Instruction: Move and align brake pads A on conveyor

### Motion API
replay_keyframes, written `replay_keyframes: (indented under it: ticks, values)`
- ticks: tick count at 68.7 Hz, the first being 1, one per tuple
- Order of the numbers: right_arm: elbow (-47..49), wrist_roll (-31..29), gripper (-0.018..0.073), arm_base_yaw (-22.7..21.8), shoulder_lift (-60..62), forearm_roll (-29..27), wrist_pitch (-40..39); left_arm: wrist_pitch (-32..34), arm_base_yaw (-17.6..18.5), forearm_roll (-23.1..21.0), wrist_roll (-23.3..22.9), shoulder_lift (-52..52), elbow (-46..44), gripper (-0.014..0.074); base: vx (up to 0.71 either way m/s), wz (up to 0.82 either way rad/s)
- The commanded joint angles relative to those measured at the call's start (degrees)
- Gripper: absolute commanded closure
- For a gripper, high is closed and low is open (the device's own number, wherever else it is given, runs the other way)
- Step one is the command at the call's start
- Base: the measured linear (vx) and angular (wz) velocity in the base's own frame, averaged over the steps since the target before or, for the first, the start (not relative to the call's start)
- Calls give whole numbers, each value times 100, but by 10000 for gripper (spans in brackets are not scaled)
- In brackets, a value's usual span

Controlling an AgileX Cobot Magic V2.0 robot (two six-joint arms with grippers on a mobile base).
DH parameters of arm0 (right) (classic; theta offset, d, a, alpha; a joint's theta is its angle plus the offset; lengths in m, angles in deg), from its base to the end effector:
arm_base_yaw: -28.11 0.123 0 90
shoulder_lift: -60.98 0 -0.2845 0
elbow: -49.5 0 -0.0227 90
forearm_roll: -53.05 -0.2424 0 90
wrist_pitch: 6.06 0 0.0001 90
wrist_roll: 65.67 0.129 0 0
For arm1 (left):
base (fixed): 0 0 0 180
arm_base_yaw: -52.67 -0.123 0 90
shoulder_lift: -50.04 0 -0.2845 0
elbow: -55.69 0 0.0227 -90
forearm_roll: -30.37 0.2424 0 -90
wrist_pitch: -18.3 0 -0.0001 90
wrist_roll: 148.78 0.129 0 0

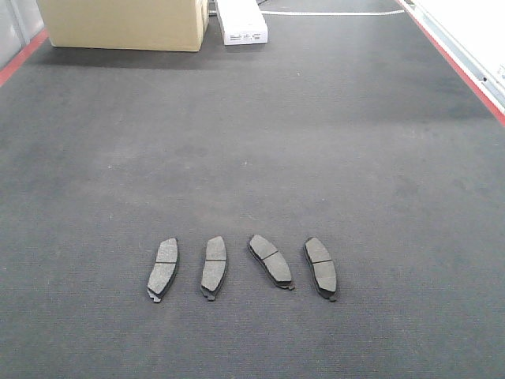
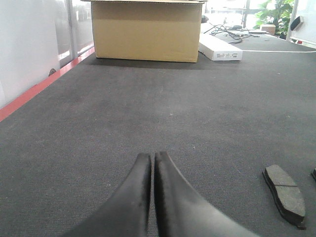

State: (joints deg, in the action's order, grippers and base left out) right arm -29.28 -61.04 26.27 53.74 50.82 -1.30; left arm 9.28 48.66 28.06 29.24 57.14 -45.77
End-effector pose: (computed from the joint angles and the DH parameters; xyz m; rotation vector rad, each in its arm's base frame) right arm 0.0870 -0.0024 0.1965 0.1176 1.5804 0.0709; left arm 0.0861 0.0052 0.1887 -0.1143 1.6480 -0.0086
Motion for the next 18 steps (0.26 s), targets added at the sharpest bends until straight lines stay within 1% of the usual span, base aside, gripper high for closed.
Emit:
replay_keyframes:
  ticks: [1, 18]
  values:
    - [-119, -46, 562, -33, 90, 30, -418, 422, -5, -15, -5, -72, -56, 603, 0, 0]
    - [-119, -50, 562, -33, 90, 30, -418, 422, -5, -15, -5, -72, -56, 603, 0, 0]
